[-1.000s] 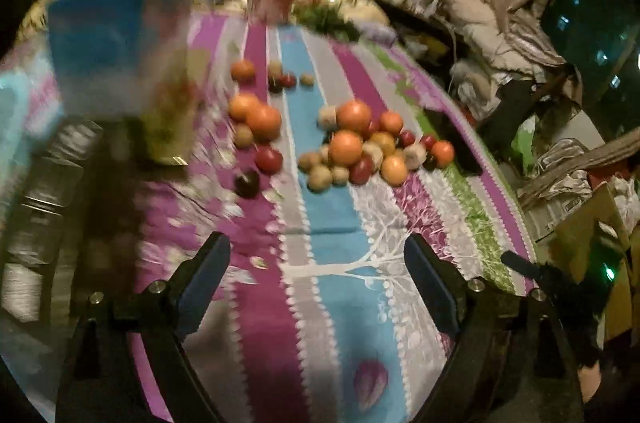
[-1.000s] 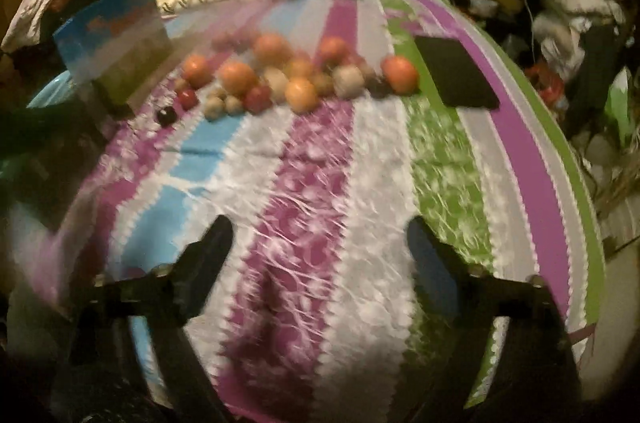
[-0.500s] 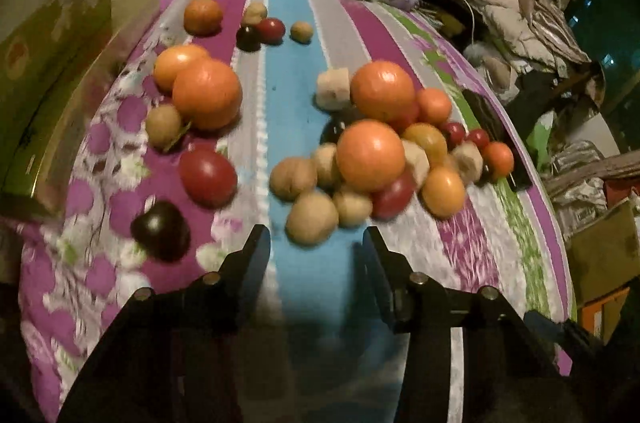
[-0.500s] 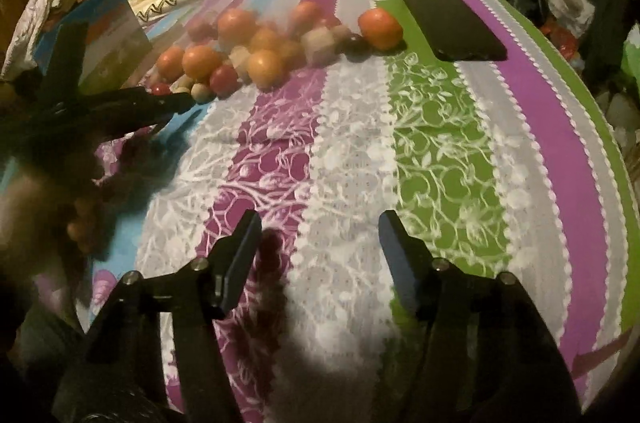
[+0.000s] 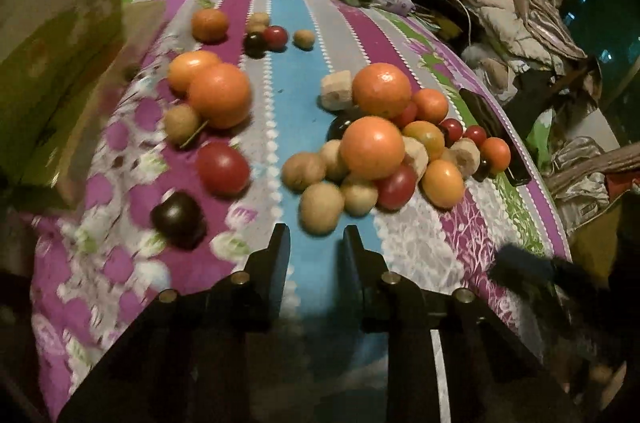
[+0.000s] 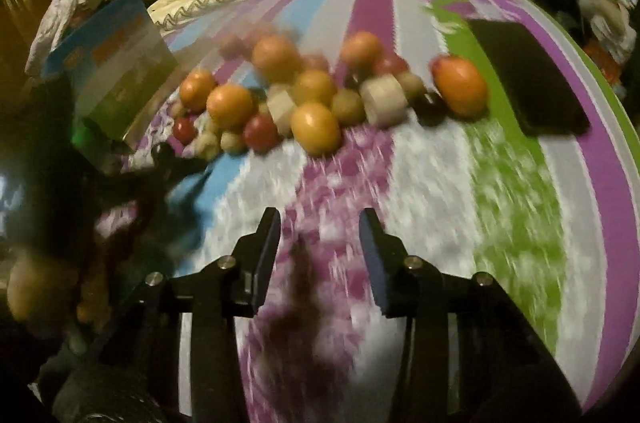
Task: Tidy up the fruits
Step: 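Grasp a large orange with the right tool, then grasp a dark plum with the left tool while the right tool holds the orange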
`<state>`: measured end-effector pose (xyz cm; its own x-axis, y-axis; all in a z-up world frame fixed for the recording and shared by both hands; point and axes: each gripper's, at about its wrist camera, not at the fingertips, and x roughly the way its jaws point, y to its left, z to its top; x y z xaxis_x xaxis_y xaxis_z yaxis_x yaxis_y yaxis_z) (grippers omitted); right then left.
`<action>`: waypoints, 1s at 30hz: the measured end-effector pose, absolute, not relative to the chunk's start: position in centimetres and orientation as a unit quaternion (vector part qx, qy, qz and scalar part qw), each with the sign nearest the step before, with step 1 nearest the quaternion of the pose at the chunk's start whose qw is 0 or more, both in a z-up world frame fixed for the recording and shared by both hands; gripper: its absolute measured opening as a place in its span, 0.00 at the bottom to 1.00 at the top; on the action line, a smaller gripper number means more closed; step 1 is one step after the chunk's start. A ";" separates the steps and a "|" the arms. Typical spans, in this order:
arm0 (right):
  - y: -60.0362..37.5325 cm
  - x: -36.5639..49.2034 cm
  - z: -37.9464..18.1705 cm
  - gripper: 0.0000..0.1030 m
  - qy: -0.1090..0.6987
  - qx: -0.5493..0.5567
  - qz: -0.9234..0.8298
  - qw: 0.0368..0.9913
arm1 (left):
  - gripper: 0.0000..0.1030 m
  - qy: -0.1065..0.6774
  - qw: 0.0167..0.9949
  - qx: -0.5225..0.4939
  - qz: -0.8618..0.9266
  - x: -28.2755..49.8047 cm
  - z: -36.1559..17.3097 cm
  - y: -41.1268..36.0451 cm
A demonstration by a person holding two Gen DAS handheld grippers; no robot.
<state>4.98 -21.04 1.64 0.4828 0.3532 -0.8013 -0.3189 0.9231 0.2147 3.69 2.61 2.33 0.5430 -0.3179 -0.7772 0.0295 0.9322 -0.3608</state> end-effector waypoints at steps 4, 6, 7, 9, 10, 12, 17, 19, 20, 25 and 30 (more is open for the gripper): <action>-19.5 8.3 0.7 0.40 0.478 0.007 0.196 0.856 | 0.27 0.469 0.862 -0.166 -0.096 2.8 2.0 3.3; -18.9 9.3 0.3 0.40 0.481 -0.003 0.194 0.855 | 0.27 0.468 0.863 -0.166 -0.097 2.7 2.1 3.3; -18.6 9.7 0.2 0.40 0.481 -0.010 0.191 0.856 | 0.27 0.468 0.862 -0.167 -0.098 2.7 2.0 3.4; -18.0 10.2 0.1 0.40 0.481 -0.024 0.187 0.857 | 0.27 0.468 0.862 -0.171 -0.098 2.8 1.9 3.5; -17.8 10.3 0.1 0.40 0.479 -0.029 0.184 0.858 | 0.27 0.468 0.861 -0.173 -0.098 2.9 1.9 3.5; -17.6 10.4 0.0 0.40 0.475 -0.037 0.179 0.861 | 0.27 0.465 0.862 -0.174 -0.100 3.2 1.9 3.4; -17.7 10.0 0.2 0.33 0.469 -0.039 0.167 0.866 | 0.27 0.460 0.864 -0.177 -0.099 4.6 1.8 3.0; -18.1 9.3 0.4 0.33 0.469 -0.026 0.169 0.867 | 0.27 0.459 0.865 -0.177 -0.102 5.1 1.8 2.7; -18.1 9.1 0.5 0.33 0.469 -0.023 0.169 0.866 | 0.27 0.458 0.865 -0.175 -0.103 5.2 1.8 2.5; -18.7 7.7 0.4 0.33 0.473 0.003 0.174 0.864 | 0.36 0.452 0.869 -0.176 -0.100 5.8 1.9 2.0; -18.9 7.5 0.3 0.33 0.473 0.014 0.176 0.863 | 0.50 0.444 0.874 -0.175 -0.096 6.1 1.8 1.9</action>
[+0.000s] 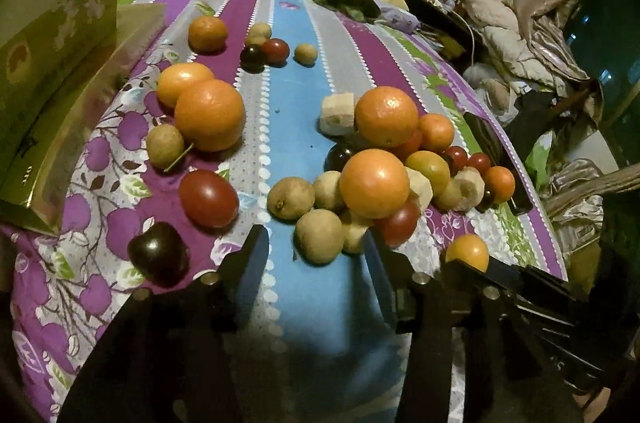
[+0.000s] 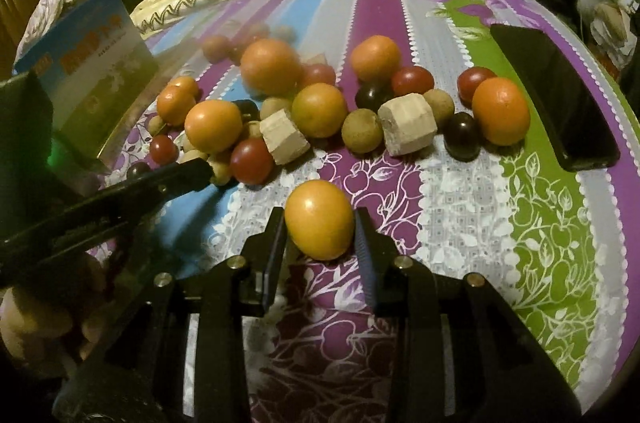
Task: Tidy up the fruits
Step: 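Grasp a dark plum with the left tool while the right tool holds the orange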
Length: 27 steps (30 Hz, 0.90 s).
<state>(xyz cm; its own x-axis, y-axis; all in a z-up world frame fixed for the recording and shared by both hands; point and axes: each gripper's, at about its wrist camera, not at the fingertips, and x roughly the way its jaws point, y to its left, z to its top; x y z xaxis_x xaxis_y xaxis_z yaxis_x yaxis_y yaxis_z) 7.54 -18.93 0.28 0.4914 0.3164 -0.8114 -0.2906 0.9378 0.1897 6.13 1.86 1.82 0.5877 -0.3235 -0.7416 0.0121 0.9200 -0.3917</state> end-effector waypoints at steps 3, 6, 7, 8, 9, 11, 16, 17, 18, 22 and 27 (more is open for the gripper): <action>-19.0 7.5 0.2 0.33 0.471 0.016 0.176 0.864 | 0.39 0.446 0.873 -0.167 -0.110 6.2 1.9 1.5; -19.0 7.5 0.0 0.33 0.469 0.015 0.176 0.865 | 0.30 0.442 0.875 -0.159 -0.119 5.9 2.1 1.2; -19.0 7.4 -0.1 0.33 0.469 0.017 0.176 0.866 | 0.29 0.441 0.875 -0.159 -0.121 5.7 2.2 1.3; -19.1 7.4 -0.1 0.33 0.468 0.019 0.176 0.866 | 0.28 0.442 0.874 -0.159 -0.123 5.5 2.1 1.3; -19.1 7.4 -0.1 0.33 0.468 0.021 0.177 0.865 | 0.26 0.446 0.873 -0.155 -0.119 5.3 2.0 1.5; -19.2 7.3 -0.1 0.33 0.468 0.023 0.177 0.866 | 0.23 0.451 0.871 -0.158 -0.114 4.5 1.9 2.2; -19.3 7.1 -0.2 0.33 0.464 0.025 0.178 0.868 | 0.23 0.453 0.870 -0.164 -0.109 1.7 2.1 3.7; -19.3 7.1 -0.2 0.33 0.463 0.025 0.178 0.868 | 0.23 0.452 0.870 -0.165 -0.106 1.4 2.0 3.9; -19.3 7.1 -0.2 0.33 0.464 0.026 0.178 0.868 | 0.23 0.450 0.871 -0.167 -0.102 1.5 2.0 4.0; -19.4 7.1 -0.2 0.33 0.464 0.030 0.179 0.867 | 0.23 0.438 0.877 -0.184 -0.077 2.3 2.7 5.0; -19.6 7.1 -0.3 0.34 0.462 0.033 0.182 0.867 | 0.23 0.419 0.888 -0.184 -0.045 1.5 3.6 6.7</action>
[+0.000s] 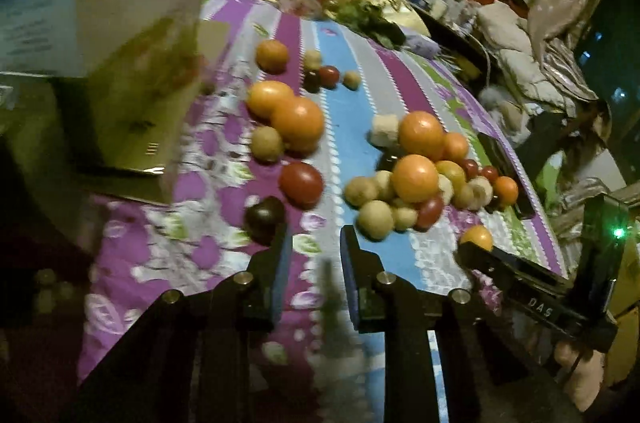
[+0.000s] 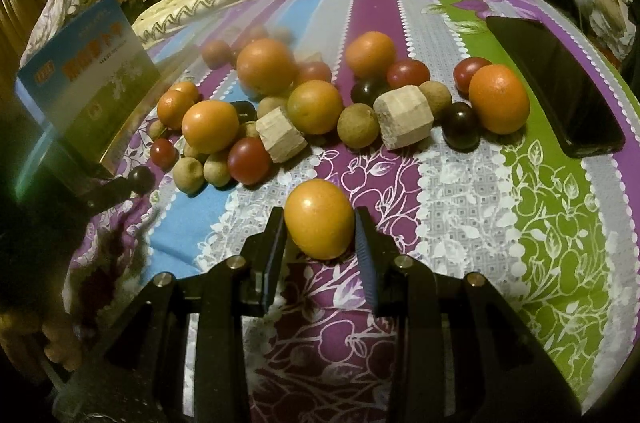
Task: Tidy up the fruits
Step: 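Grasp a dark plum with the left tool while the right tool holds the orange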
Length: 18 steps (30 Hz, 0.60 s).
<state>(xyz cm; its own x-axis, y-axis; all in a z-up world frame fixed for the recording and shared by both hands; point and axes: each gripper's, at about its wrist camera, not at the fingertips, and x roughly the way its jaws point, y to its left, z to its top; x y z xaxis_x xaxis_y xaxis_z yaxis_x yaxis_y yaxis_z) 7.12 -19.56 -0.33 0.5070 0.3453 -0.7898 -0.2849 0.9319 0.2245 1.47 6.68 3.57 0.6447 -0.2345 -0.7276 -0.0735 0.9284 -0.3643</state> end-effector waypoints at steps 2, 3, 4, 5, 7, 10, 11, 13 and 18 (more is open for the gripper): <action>-19.6 7.2 -0.3 0.34 0.461 0.034 0.182 0.868 | 0.23 0.421 0.888 -0.183 -0.036 1.4 3.2 7.1; -19.6 7.2 -0.3 0.34 0.461 0.035 0.183 0.868 | 0.23 0.422 0.887 -0.182 -0.032 1.5 3.1 7.2; -19.7 7.2 -0.3 0.34 0.460 0.036 0.183 0.868 | 0.23 0.423 0.887 -0.183 -0.026 1.6 2.9 7.3; -19.7 7.2 -0.3 0.34 0.460 0.037 0.184 0.868 | 0.23 0.424 0.887 -0.183 -0.020 1.7 2.7 7.5; -19.7 7.2 -0.3 0.34 0.460 0.038 0.185 0.868 | 0.25 0.424 0.887 -0.181 -0.003 2.2 2.4 7.8; -19.7 7.2 -0.3 0.34 0.459 0.038 0.185 0.868 | 0.36 0.428 0.885 -0.183 0.014 2.5 2.0 8.1; -19.7 7.2 -0.3 0.34 0.459 0.038 0.185 0.868 | 0.40 0.429 0.884 -0.186 0.013 2.6 1.8 8.2; -19.7 7.2 -0.4 0.34 0.459 0.037 0.185 0.868 | 0.43 0.429 0.885 -0.182 0.011 3.0 1.6 8.1; -19.7 7.1 -0.4 0.34 0.458 0.035 0.184 0.869 | 0.46 0.430 0.887 -0.168 0.000 4.3 1.6 7.3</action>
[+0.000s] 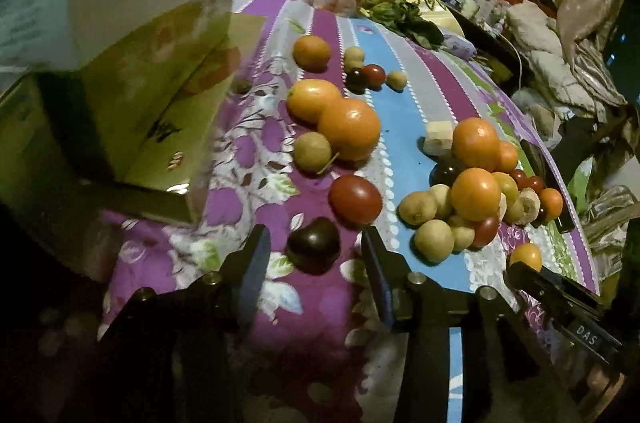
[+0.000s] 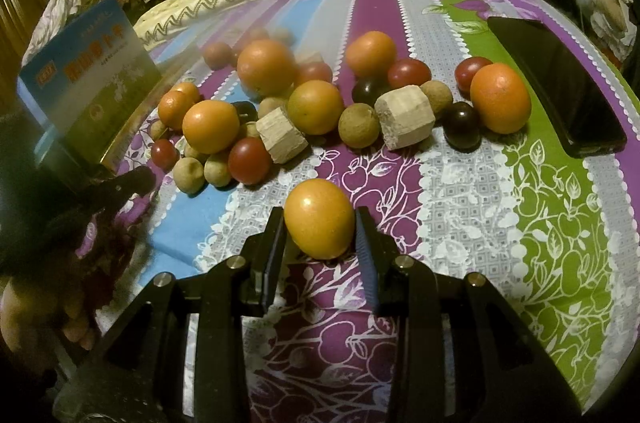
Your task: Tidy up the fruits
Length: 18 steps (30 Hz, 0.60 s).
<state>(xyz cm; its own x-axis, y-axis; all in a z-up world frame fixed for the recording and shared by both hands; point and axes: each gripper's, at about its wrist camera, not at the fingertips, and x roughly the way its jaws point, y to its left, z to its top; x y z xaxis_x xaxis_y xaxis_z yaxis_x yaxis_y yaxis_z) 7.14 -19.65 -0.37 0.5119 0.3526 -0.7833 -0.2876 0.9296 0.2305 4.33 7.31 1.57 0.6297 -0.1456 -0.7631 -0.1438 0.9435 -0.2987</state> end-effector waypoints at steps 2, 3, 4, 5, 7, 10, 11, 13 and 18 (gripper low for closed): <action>-19.6 7.1 -0.4 0.34 0.457 0.036 0.184 0.870 | 0.40 0.432 0.887 -0.162 -0.005 4.4 1.6 7.0; -19.6 7.1 -0.4 0.33 0.456 0.033 0.182 0.871 | 0.34 0.435 0.886 -0.159 -0.008 4.5 1.6 6.9; -19.5 7.0 -0.3 0.33 0.455 0.030 0.181 0.871 | 0.33 0.436 0.886 -0.157 -0.009 4.5 1.6 6.8; -19.4 7.0 -0.3 0.33 0.455 0.026 0.179 0.872 | 0.30 0.435 0.887 -0.156 -0.009 4.4 1.6 6.8; -19.1 7.0 -0.1 0.33 0.454 0.018 0.174 0.874 | 0.27 0.436 0.886 -0.157 -0.009 4.2 1.8 6.8; -18.9 7.0 0.3 0.33 0.456 0.015 0.168 0.874 | 0.27 0.432 0.889 -0.154 -0.011 3.9 2.4 6.7; -18.8 6.9 0.5 0.33 0.456 0.013 0.166 0.874 | 0.27 0.429 0.891 -0.151 -0.012 3.7 3.0 6.6; -18.5 6.7 1.2 0.33 0.453 0.009 0.164 0.876 | 0.27 0.419 0.897 -0.143 -0.012 2.9 4.7 6.4; -17.7 6.0 4.1 0.33 0.439 0.007 0.159 0.884 | 0.27 0.388 0.913 -0.126 -0.003 0.9 9.2 7.1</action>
<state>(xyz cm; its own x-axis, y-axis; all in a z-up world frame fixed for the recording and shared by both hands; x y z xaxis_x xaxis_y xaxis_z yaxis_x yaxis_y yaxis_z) 5.98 -17.68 4.13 0.5636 0.2876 -0.7744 -0.2758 0.9492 0.1518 0.85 7.06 9.24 0.6984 -0.1039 -0.7081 -0.0914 0.9683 -0.2323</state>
